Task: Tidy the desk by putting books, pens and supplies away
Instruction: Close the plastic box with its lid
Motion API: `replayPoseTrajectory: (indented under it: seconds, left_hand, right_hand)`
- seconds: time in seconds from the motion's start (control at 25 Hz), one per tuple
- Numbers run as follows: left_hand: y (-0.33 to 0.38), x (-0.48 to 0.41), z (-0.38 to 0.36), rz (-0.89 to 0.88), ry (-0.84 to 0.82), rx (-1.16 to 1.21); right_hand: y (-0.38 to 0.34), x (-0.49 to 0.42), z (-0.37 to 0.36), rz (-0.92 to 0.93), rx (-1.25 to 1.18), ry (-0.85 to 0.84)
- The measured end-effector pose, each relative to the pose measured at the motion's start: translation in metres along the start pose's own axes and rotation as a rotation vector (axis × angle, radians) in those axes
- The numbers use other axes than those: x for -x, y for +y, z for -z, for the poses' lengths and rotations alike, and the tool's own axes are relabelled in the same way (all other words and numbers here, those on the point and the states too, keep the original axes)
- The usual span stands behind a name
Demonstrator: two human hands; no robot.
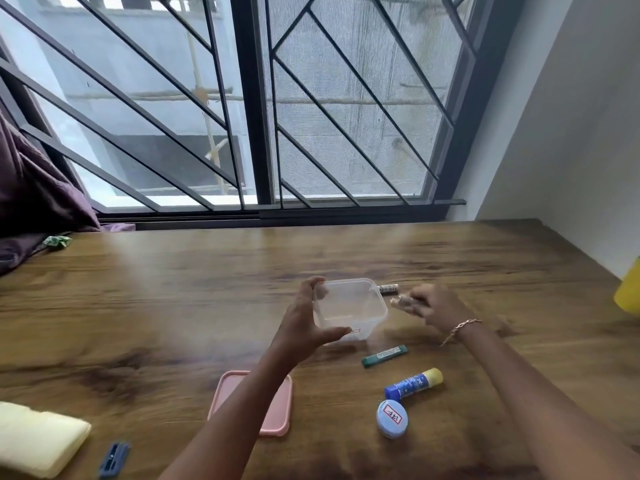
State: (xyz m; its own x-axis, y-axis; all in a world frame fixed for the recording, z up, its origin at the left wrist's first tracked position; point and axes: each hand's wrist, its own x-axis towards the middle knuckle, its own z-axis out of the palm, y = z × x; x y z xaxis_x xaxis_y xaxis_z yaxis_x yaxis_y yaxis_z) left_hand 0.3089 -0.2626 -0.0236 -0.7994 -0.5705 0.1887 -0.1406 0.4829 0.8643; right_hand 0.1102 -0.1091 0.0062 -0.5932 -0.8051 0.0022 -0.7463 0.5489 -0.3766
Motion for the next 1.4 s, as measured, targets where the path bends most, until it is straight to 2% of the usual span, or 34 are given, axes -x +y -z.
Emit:
replayPoseTrajectory:
  seconds: [0.08, 0.12, 0.2, 0.28, 0.36, 0.52, 0.72, 0.8, 0.88, 0.96, 1.04, 1.12, 1.32, 1.4]
  left_hand:
    - [0.000, 0.000, 0.000, -0.007, -0.003, -0.001]
    - [0.001, 0.000, -0.001, -0.010, -0.002, 0.002]
    - [0.002, -0.001, -0.004, -0.010, -0.005, 0.007]
    - [0.004, -0.001, -0.006, -0.007, -0.013, 0.018]
    - [0.005, -0.001, -0.006, -0.007, -0.021, 0.032]
    - [-0.002, 0.002, -0.002, -0.006, -0.013, 0.027]
    - [-0.008, 0.005, -0.003, 0.007, -0.009, 0.051]
    - [-0.010, 0.005, -0.001, 0.009, -0.006, 0.060]
    - [-0.013, 0.007, 0.002, 0.016, 0.017, 0.069]
    - [-0.016, 0.008, 0.004, 0.019, 0.034, 0.076]
    - [-0.017, 0.009, 0.005, 0.023, 0.036, 0.080]
    - [-0.016, 0.010, 0.007, 0.024, 0.041, 0.076]
    - [-0.018, 0.011, 0.011, 0.027, 0.055, 0.076]
    - [-0.019, 0.013, 0.012, 0.022, 0.059, 0.069]
  right_hand:
    - [-0.020, 0.001, 0.023, 0.064, -0.214, 0.155]
    - [-0.035, 0.001, 0.034, 0.155, -0.222, 0.209]
    - [-0.069, 0.003, 0.044, 0.340, -0.124, 0.179]
    - [-0.093, 0.000, 0.031, 0.423, 0.061, 0.073]
    - [-0.100, -0.002, 0.014, 0.420, 0.189, 0.013]
    - [-0.098, -0.005, 0.011, 0.371, 0.085, 0.003]
    - [-0.108, -0.005, 0.000, 0.445, 0.215, 0.007]
    - [-0.106, -0.008, 0.004, 0.416, 0.064, 0.060]
    - [-0.088, -0.025, 0.009, 0.290, -0.072, 0.176]
    - [-0.061, -0.044, 0.008, 0.124, 0.070, 0.165]
    - [-0.039, -0.053, -0.005, 0.067, 0.337, -0.037]
    - [-0.023, -0.052, -0.022, 0.073, 0.424, -0.152]
    - [-0.011, -0.042, -0.043, 0.029, 0.393, 0.005]
    - [-0.019, -0.038, -0.037, 0.017, 0.284, 0.050]
